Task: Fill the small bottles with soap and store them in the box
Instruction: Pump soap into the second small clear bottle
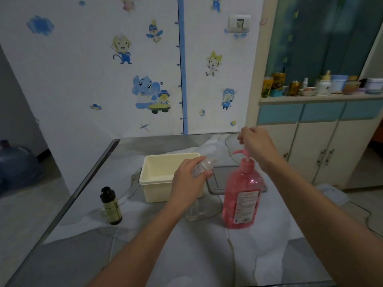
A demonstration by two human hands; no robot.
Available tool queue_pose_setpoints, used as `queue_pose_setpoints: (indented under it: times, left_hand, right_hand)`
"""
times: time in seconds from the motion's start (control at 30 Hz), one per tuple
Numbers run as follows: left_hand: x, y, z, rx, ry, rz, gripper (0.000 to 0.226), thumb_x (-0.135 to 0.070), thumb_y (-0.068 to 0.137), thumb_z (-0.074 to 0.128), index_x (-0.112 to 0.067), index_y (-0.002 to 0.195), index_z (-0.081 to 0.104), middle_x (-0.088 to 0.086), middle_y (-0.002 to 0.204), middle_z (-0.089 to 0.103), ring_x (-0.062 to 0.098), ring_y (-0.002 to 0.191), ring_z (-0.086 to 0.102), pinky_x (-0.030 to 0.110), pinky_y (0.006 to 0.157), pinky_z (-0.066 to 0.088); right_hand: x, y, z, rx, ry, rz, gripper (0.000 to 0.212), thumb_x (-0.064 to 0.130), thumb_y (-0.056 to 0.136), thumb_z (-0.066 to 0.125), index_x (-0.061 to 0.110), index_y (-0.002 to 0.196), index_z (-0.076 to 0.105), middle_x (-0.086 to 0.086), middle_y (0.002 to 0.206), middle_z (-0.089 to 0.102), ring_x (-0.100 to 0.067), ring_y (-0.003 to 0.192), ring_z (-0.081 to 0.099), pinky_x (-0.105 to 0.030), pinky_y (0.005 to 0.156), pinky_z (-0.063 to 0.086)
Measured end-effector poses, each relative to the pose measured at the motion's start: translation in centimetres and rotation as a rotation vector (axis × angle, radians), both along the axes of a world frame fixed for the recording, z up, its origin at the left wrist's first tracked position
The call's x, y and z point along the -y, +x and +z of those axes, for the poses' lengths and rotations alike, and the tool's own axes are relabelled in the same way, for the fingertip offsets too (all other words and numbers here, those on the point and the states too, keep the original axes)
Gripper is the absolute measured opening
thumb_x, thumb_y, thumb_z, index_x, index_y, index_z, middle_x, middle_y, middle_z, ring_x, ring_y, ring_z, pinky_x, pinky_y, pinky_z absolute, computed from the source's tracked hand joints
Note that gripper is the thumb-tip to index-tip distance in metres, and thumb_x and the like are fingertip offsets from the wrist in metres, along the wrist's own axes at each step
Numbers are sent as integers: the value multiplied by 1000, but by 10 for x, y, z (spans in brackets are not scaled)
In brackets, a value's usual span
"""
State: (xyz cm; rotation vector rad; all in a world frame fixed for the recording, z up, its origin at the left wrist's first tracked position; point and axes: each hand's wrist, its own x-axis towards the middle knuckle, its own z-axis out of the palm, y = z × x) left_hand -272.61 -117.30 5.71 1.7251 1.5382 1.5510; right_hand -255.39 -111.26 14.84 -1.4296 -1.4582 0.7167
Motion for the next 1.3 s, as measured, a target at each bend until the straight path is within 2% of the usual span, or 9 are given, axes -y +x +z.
queue_pose_setpoints:
  times: [0.13, 0.2, 0.33, 0.53, 0.7, 0.83, 0.9, 1.13, 1.3]
  left_hand:
    - [-3, 14, 4, -51, 2, -15, 42, -24, 78, 76, -23, 119, 65, -5, 110, 63, 5, 100, 56, 15, 86, 40]
    - [-4, 18, 7, -66, 7, -26, 42, -24, 79, 76, -22, 120, 65, -4, 109, 63, 5, 99, 56, 17, 87, 41]
    - [-7, 23, 13, -62, 15, -39, 44, -24, 78, 76, -21, 121, 65, -5, 111, 63, 6, 102, 57, 17, 88, 43]
    - [-13, 33, 20, -85, 20, -72, 43, -26, 78, 76, -24, 120, 66, -4, 107, 64, 8, 97, 59, 25, 85, 47]
    - [-16, 38, 22, -97, 15, -98, 41, -26, 78, 76, -28, 118, 67, -3, 103, 64, 8, 92, 60, 23, 79, 46]
    - [-15, 37, 23, -82, 12, -113, 39, -24, 78, 76, -31, 116, 68, -3, 99, 64, 9, 90, 59, 25, 79, 46]
    - [-16, 37, 22, -89, 4, -121, 39, -25, 78, 75, -32, 116, 68, -4, 95, 63, 7, 88, 58, 24, 77, 45]
    - [-16, 38, 19, -118, -8, -149, 38, -20, 78, 76, -28, 114, 69, -3, 86, 57, -6, 74, 51, 9, 66, 36]
    - [-16, 38, 22, -110, -20, -157, 38, -22, 78, 76, -32, 114, 69, -8, 85, 57, -4, 77, 53, 10, 66, 38]
  right_hand:
    - [-7, -3, -17, -45, -142, 72, 29, 11, 92, 41, -4, 91, 67, -6, 67, 65, -18, 60, 58, -28, 60, 46]
    - [-9, -4, -22, -56, -142, 70, 29, 10, 92, 41, -3, 85, 66, -10, 67, 65, -25, 62, 60, -33, 66, 50]
    - [-12, -2, -23, -74, -137, 84, 28, 8, 91, 41, -4, 81, 65, -16, 68, 65, -27, 56, 59, -32, 59, 50]
    - [-16, 3, -25, 47, -172, 119, 26, 11, 89, 43, 5, 73, 63, -6, 63, 64, -23, 57, 60, -35, 62, 52]
    - [-16, 5, -24, 163, -145, 137, 24, 15, 88, 47, 4, 84, 67, -8, 76, 68, -21, 65, 61, -35, 70, 53]
    - [-11, 2, -20, 398, -82, 108, 19, 11, 86, 60, 4, 101, 69, -14, 105, 69, -29, 100, 64, -33, 79, 51]
    - [-12, 2, -22, 599, -36, 122, 21, 17, 85, 62, 7, 104, 68, -12, 107, 68, -28, 103, 62, -34, 81, 51]
    - [-8, 0, -38, 696, 51, 85, 25, 10, 94, 51, 6, 116, 63, -10, 117, 63, -23, 108, 58, -30, 91, 46]
    - [-9, 2, -31, 852, 69, 138, 30, 17, 81, 71, 9, 110, 67, -9, 112, 66, -24, 106, 60, -31, 90, 49]
